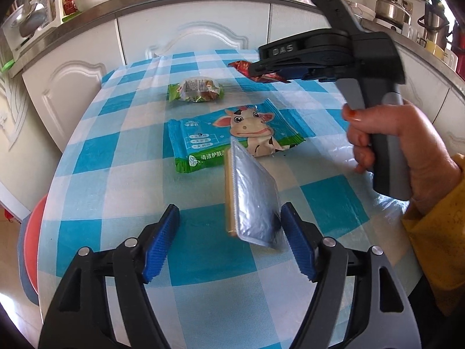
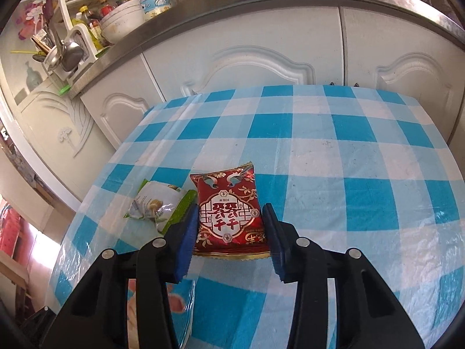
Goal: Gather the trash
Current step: 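Lift the foil tray and red wrapper and carry them over the bucket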
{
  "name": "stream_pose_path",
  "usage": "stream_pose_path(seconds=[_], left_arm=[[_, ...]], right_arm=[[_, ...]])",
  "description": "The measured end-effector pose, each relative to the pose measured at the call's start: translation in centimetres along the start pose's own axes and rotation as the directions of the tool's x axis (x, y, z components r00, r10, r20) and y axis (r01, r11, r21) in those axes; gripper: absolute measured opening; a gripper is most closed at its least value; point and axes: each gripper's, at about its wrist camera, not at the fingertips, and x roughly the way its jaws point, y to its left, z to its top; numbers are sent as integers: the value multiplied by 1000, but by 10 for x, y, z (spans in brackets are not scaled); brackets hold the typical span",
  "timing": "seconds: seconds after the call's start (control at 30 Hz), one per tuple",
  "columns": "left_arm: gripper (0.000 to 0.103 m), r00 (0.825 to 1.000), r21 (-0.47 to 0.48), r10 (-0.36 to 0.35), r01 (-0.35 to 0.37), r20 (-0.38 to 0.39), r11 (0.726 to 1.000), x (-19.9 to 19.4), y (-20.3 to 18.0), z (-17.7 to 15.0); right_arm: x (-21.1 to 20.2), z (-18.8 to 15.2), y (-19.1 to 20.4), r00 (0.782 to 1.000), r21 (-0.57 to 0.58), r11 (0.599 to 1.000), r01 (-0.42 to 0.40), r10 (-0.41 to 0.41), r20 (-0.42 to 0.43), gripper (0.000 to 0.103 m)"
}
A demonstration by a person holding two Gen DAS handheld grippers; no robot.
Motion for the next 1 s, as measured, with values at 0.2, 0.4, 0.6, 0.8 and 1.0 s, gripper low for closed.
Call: stream_pose_path(seconds=[0.2,0.4,0.6,0.8,1.0], left_arm=[[21,1000,-51,-26,27,9,998,-2,6,3],[10,999,-136,-25,30,35,990,-9,26,2],[9,999,-192,-4,14,49,981,-20,45,-3],[9,998,-237,36,-22,57,971,-32,67,-10],[9,993,-295,79,-51,83,954,-48,96,-16]], right_arm=[[-27,-21,-2,999,16,999,-37,36,18,45],[-47,-38,1,998,16,998,-66,66,24,45],[-55,-49,12,992,17,992,-124,124,14,45],[-57,-56,32,983,6,983,-182,182,-10,45],[-59,-58,63,976,-45,975,-217,217,-21,45]])
